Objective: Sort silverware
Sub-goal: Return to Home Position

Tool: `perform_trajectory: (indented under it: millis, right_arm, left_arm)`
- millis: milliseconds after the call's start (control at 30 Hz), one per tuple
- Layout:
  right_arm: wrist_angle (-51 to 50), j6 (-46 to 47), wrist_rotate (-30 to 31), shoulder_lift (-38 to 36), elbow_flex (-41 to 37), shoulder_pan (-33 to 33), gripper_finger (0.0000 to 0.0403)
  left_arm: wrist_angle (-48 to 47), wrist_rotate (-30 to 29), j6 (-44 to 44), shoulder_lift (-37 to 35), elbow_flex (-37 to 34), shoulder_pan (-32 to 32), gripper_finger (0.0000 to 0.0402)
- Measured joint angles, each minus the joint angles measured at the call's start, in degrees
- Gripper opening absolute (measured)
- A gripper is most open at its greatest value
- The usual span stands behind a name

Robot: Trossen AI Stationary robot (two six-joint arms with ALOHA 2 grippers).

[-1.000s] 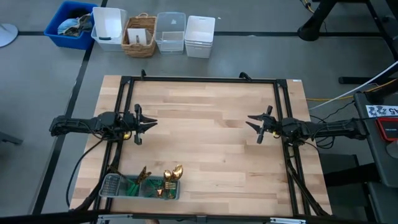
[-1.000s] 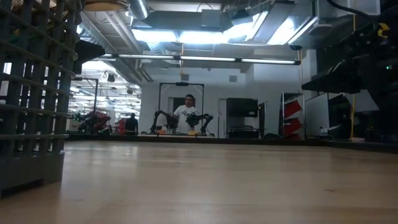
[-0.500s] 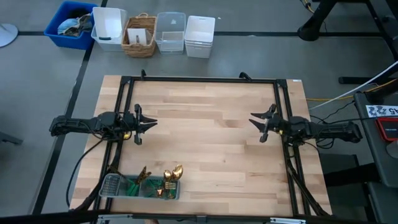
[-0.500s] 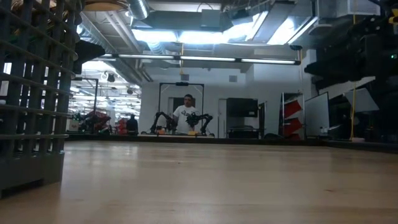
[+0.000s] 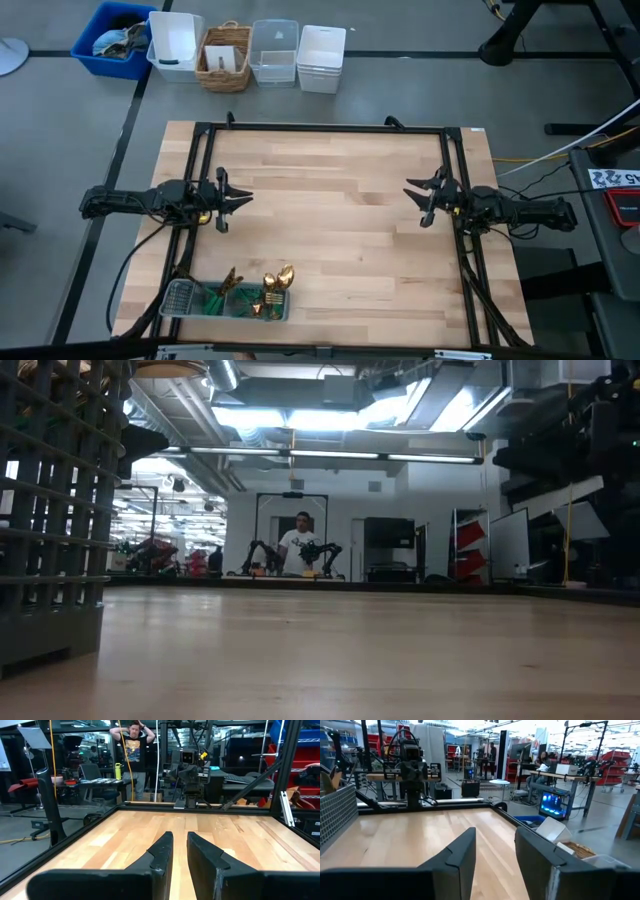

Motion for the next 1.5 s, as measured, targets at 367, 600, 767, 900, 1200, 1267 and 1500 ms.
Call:
perform_trajectory:
  millis: [367,600,767,900,1200,1267,1500]
  right_arm:
    - [0.2,0.0,0.0,0.0,0.0,-5.2,0.0136]
    - [0.3,0.0,0.0,0.0,0.0,-6.7,0.0136]
    - [0.3,0.1,0.0,0.0,0.0,-6.7,0.0136]
    - [-0.2,0.2,-0.8,0.0,0.0,-6.7,0.0136]
    - [-1.4,0.2,-4.5,0.0,0.1,-6.7,0.0136]
    - [-1.4,0.2,-4.5,0.0,0.1,-6.7,0.0136]
    - [-0.7,0.2,-4.5,0.0,0.0,-6.7,0.0136]
  left_arm:
    - [0.0,0.0,0.0,0.0,0.0,0.0,0.0047]
    - [0.0,0.0,0.0,0.0,0.0,0.0,0.0047]
    - [0.0,0.0,0.0,0.0,0.0,0.0,0.0047]
    - [0.0,0.0,0.0,0.0,0.0,0.0,0.0047]
    - [0.0,0.0,0.0,0.0,0.0,0.0,0.0047]
    - [0.0,0.0,0.0,0.0,0.0,0.0,0.0047]
    - [0.0,0.0,0.0,0.0,0.0,0.0,0.0047]
